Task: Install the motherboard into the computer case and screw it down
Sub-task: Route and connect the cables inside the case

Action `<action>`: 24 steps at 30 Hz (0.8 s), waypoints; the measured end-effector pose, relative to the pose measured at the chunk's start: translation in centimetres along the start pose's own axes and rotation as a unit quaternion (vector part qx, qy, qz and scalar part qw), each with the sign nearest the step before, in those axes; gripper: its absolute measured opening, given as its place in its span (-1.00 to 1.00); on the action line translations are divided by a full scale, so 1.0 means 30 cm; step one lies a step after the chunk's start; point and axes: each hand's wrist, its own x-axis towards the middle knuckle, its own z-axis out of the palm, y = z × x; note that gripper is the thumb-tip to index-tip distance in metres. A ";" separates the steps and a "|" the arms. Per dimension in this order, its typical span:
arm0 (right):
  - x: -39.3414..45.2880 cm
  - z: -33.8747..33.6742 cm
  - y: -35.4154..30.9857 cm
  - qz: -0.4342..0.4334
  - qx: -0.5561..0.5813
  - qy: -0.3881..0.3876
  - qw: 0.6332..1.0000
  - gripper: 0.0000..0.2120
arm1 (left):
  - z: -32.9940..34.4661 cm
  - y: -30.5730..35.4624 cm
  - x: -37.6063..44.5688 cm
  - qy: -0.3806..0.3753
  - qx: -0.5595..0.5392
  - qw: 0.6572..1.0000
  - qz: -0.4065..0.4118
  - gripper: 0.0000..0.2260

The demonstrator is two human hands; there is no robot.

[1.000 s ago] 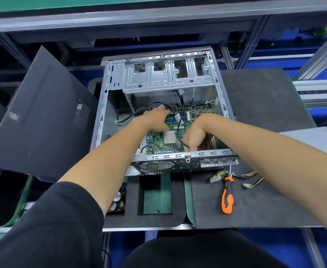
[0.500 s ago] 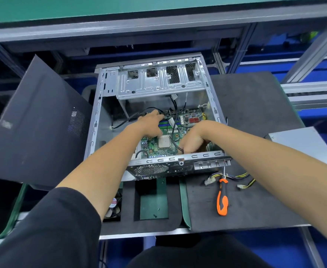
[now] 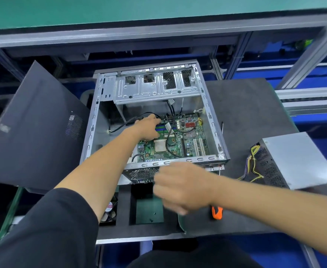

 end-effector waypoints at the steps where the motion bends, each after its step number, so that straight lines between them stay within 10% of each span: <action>1: -0.033 0.037 -0.031 -0.017 -0.005 -0.015 1.000 -0.83 | 0.000 0.000 -0.001 -0.001 -0.003 1.000 -0.001 -0.45; 8: -0.165 0.252 -0.009 0.205 -0.015 -0.187 0.961 -0.63 | -0.007 0.032 -0.007 0.001 0.005 1.000 -0.028 -0.45; 13: -0.251 0.293 0.006 0.385 -0.051 -0.084 0.918 -0.60 | -0.017 0.056 -0.011 0.007 -0.017 0.999 -0.048 -0.48; 24: -0.257 0.339 0.035 0.454 -0.146 0.055 0.877 -0.59 | -0.013 0.082 -0.019 0.021 -0.053 0.996 -0.068 -0.48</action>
